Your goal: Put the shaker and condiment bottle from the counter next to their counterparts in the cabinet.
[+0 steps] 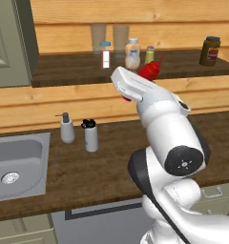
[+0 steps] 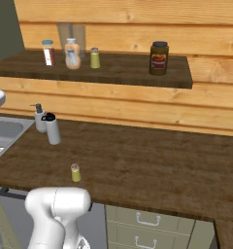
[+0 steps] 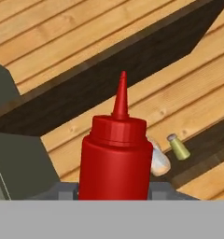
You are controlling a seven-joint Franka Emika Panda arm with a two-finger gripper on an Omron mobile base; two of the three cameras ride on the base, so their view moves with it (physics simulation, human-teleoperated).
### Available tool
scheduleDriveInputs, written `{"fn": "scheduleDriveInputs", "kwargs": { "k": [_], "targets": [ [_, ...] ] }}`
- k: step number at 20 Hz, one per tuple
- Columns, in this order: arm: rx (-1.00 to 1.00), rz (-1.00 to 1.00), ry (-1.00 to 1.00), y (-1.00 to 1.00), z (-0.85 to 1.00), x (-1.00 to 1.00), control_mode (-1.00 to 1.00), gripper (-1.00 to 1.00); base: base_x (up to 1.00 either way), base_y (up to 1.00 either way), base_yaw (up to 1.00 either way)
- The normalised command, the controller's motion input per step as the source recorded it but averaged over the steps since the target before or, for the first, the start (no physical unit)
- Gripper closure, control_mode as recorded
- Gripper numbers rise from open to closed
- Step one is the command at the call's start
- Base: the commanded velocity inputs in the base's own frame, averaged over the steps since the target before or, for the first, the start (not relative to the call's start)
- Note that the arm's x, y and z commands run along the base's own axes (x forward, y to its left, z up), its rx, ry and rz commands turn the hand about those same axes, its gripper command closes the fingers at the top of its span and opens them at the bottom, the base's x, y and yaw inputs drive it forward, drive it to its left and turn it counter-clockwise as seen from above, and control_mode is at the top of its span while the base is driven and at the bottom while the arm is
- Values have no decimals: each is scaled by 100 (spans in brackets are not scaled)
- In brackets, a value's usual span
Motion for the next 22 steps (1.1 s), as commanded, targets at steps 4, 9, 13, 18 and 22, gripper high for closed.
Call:
{"fn": "scheduleDriveInputs", "kwargs": {
  "k": [4, 9, 13, 18, 22],
  "targets": [
    [-1, 7, -16, -12, 4, -4, -100, 100, 0, 0, 0],
    [-7, 20, -19, -47, 13, 0, -100, 100, 0, 0, 0],
    [-7, 24, -14, -81, -1, 0, -100, 100, 0, 0, 0],
    [-2, 0, -6, -4, 0, -4, -100, 100, 0, 0, 0],
    [-24, -42, 2, -14, 7, 14, -100, 100, 0, 0, 0]
  ]
}}
